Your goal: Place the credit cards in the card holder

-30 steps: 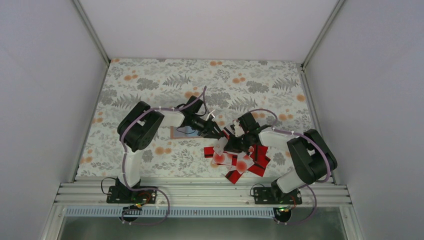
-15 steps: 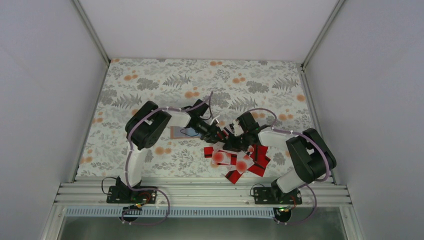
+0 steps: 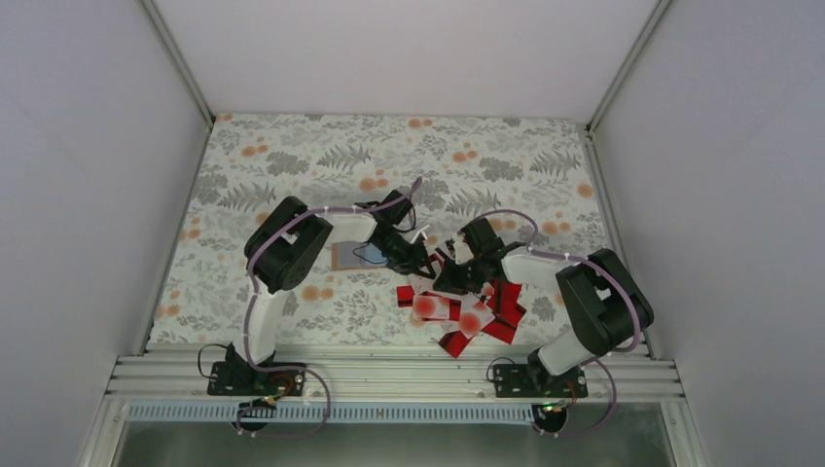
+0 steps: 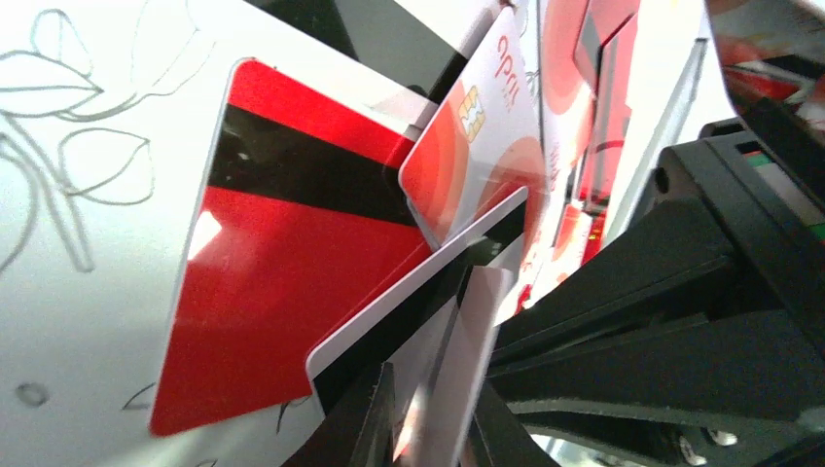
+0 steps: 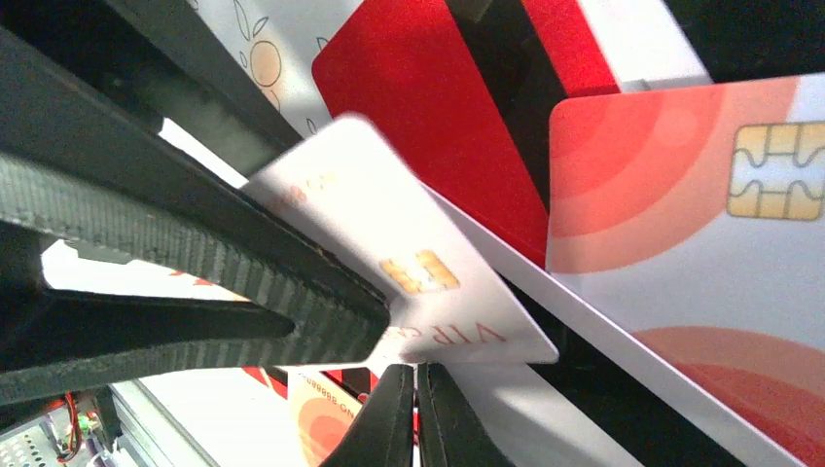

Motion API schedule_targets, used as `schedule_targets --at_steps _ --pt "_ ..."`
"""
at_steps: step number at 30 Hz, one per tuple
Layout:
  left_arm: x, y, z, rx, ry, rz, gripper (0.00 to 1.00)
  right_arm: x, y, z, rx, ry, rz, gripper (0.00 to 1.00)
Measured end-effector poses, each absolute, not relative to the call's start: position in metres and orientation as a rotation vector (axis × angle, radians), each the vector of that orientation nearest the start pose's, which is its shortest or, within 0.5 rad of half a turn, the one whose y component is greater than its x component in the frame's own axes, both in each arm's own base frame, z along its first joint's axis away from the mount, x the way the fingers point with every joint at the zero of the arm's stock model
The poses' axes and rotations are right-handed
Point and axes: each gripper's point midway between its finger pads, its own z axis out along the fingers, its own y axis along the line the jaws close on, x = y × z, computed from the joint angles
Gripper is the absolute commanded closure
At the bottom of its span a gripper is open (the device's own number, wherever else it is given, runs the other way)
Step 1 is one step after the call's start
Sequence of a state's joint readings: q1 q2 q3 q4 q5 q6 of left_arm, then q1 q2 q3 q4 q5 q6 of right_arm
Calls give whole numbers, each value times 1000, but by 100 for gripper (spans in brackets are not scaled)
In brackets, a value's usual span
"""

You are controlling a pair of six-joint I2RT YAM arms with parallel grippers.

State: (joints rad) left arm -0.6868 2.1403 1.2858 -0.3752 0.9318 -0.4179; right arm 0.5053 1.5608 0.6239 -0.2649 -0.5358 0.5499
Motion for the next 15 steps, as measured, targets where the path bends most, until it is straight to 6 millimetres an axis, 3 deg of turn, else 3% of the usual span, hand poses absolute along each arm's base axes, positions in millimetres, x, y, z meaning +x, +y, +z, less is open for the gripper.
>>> schedule_targets --at_steps 4,10,15 --pt "248 -372 25 680 2915 -1383 97 214 217 8 -85 2937 960 96" --pt "256 -367 34 707 2878 -1275 98 220 217 12 -87 2924 935 95" --pt "263 -366 51 675 2862 -1237 98 228 205 18 -72 2913 804 87"
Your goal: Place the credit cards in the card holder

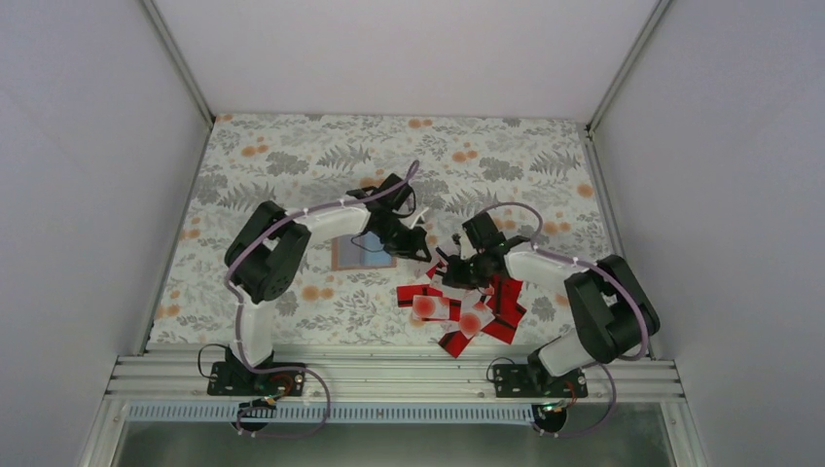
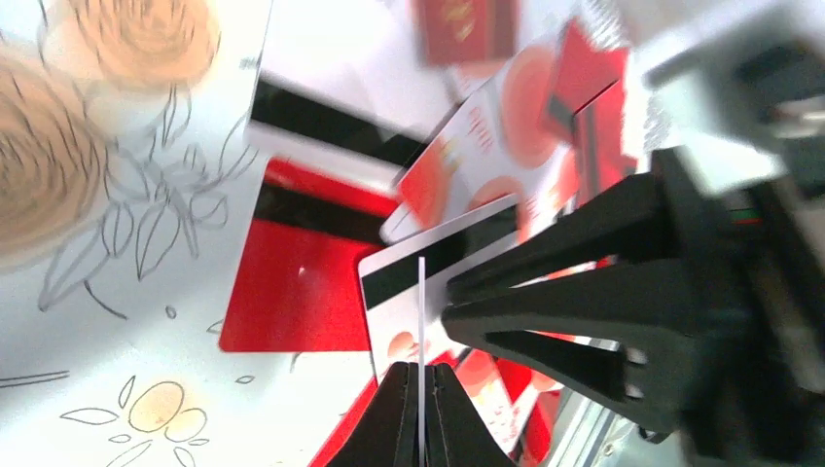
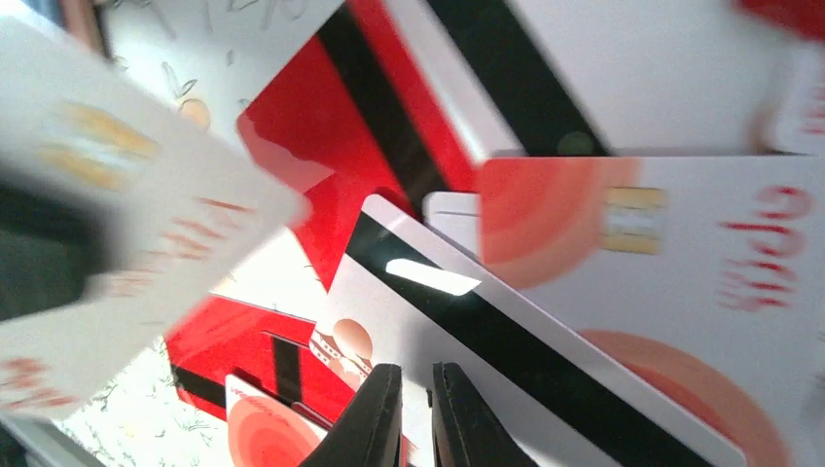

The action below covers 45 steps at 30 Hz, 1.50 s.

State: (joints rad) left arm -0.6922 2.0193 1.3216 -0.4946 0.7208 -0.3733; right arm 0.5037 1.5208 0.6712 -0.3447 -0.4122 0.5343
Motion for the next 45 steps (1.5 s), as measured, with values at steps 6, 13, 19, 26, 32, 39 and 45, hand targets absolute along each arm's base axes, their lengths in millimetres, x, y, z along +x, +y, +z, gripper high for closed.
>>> schedule_targets --at_steps 6,13,19,26,32,39,45 --pt "293 -363 121 584 2696 -1251 98 245 192 48 -48 2876 715 72" --pt "334 -314 197 357 2481 -1331 98 288 222 146 -145 2597 1003 52" --pt "358 -282 254 231 2310 -1392 98 309 245 232 -256 2334 1309 46" --pt "369 -242 273 142 2228 -1314 98 337 259 246 -278 2291 1369 51" --pt "345 -205 181 13 2420 -1241 98 340 268 181 -243 2470 1333 59" --pt "319 -188 117 -26 2569 -1183 98 323 293 116 -323 2640 1312 70" --pt "311 -181 91 -29 2629 -1141 97 309 313 78 -432 2745 1286 78"
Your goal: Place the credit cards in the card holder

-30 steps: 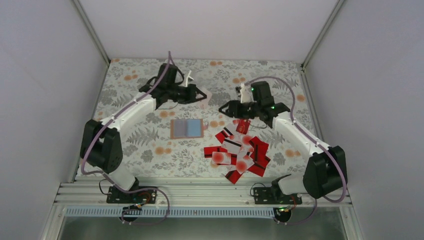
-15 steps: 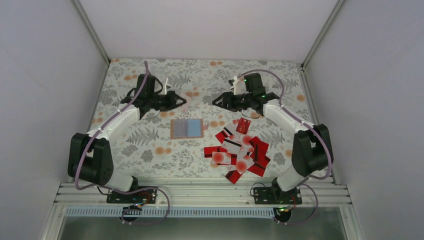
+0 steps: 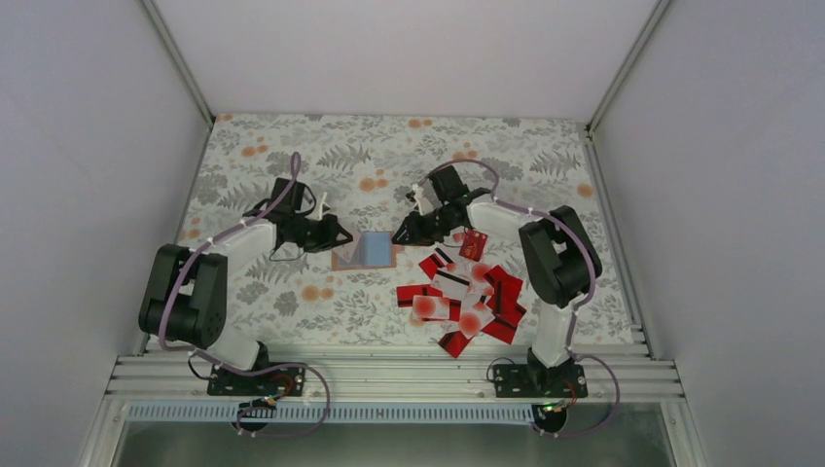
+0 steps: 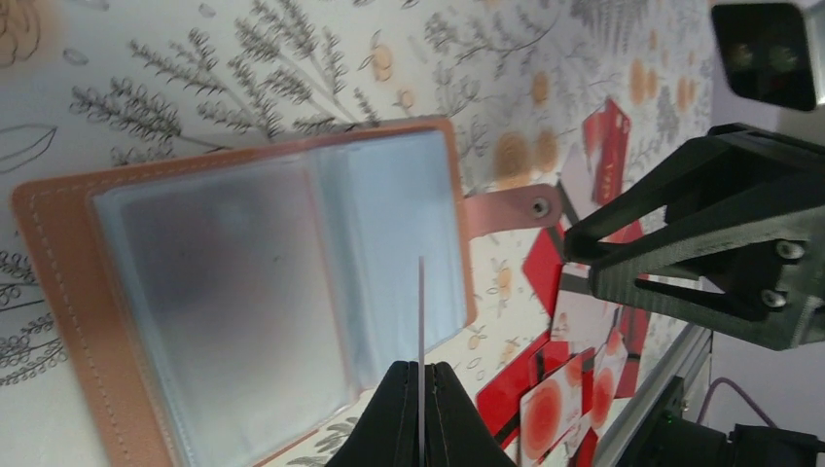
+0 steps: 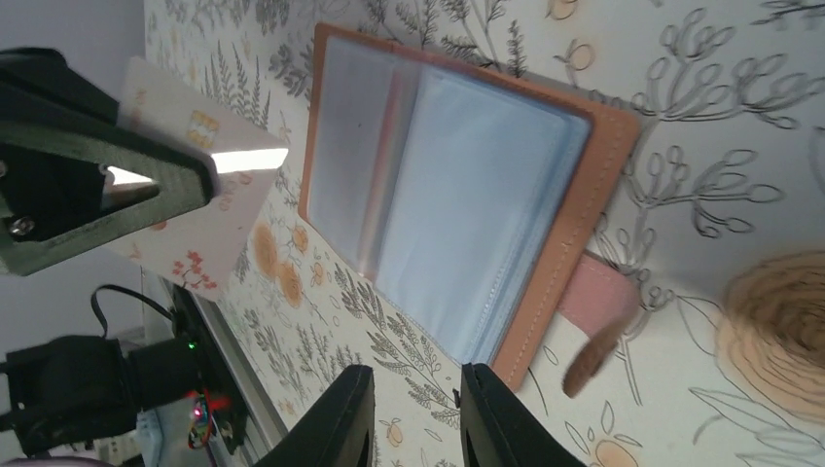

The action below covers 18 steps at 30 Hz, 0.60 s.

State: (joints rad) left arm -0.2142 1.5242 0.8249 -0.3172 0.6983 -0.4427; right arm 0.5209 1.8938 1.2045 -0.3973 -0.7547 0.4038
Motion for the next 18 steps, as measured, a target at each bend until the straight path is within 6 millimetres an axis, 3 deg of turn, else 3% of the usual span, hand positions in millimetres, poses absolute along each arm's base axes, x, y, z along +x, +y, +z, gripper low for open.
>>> schedule_targets --at_steps 11,18 --pt "307 -179 60 -49 2696 -1130 97 306 332 64 -564 2762 1272 87" --pt "310 -180 54 -48 2694 -1133 97 307 335 62 -599 2765 1250 92"
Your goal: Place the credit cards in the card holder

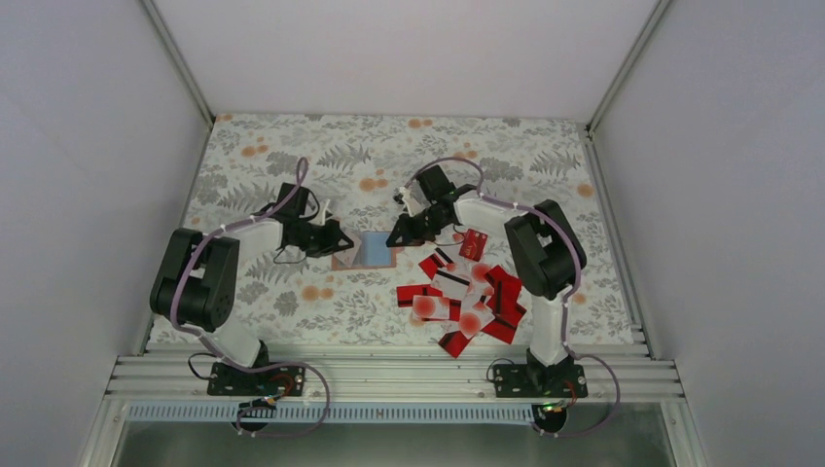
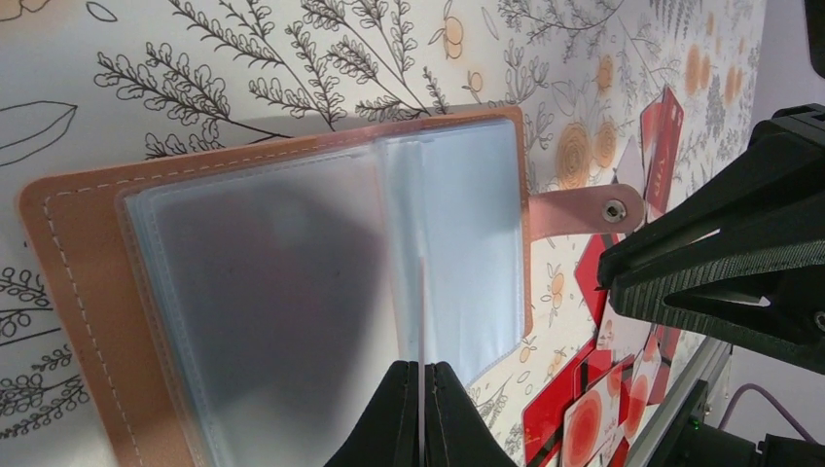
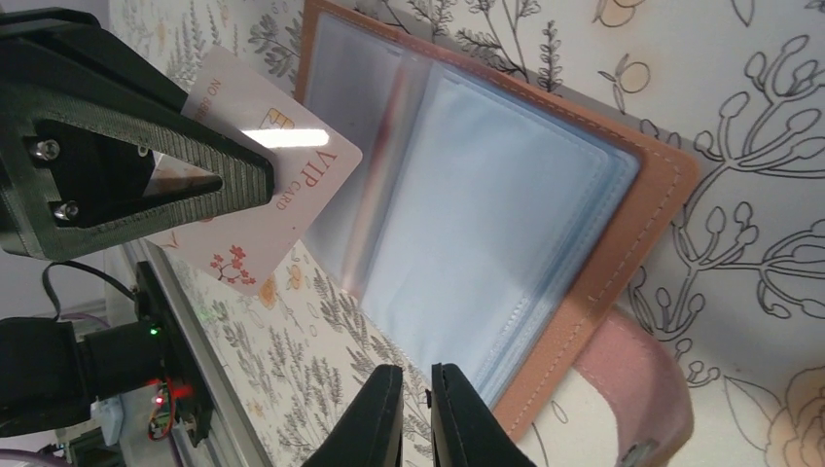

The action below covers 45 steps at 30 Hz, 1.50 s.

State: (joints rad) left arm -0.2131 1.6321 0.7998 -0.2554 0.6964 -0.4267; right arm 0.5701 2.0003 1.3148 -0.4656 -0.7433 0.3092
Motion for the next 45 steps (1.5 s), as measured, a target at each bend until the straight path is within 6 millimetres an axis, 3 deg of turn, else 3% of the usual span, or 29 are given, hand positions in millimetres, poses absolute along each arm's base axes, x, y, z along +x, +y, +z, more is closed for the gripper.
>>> schedule_targets --at_steps 8,23,45 --pt "311 -181 41 -57 2714 -1139 97 307 330 41 -578 2822 1188 95" --pt "314 -185 40 -44 2694 -1176 97 304 323 20 -579 2870 1127 96" --pt "318 -191 34 -57 2684 -1226 97 304 322 19 -616 2856 1127 96"
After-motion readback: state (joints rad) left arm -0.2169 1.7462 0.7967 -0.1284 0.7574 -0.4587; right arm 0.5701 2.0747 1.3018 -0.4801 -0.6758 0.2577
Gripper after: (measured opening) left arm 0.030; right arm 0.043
